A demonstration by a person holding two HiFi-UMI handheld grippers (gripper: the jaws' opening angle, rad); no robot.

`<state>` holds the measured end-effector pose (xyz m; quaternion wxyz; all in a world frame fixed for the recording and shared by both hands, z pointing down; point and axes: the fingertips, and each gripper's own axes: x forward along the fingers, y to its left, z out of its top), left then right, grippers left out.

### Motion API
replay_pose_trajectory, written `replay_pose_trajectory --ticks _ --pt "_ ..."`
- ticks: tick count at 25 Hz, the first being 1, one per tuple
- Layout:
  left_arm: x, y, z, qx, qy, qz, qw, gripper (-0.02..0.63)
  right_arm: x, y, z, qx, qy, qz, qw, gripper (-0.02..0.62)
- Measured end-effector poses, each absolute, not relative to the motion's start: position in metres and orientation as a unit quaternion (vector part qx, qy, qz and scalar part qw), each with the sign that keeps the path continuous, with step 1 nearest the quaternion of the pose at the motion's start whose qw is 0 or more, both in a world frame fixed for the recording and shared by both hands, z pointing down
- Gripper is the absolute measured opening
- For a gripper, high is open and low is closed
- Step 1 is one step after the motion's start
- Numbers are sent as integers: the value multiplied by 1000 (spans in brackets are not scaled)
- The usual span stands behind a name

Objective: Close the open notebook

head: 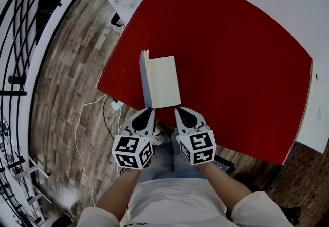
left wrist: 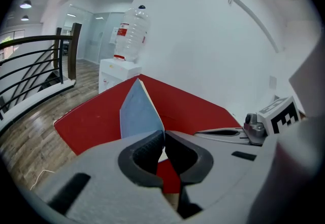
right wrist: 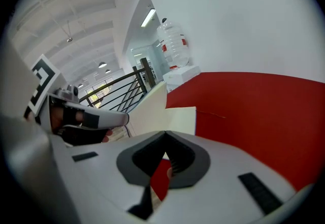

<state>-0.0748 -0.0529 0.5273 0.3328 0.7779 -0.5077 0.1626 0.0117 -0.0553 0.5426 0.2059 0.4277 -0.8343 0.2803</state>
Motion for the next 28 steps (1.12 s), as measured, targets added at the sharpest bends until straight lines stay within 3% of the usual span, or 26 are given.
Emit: replay_pose_trajectory --ticks 16,28 --pt "4 -65 585 791 -464 226 329 20 73 -58 567 459 -809 302 207 5" --pt "19 -73 636 776 -455 275 340 21 91 -62 583 463 -799 315 219 5"
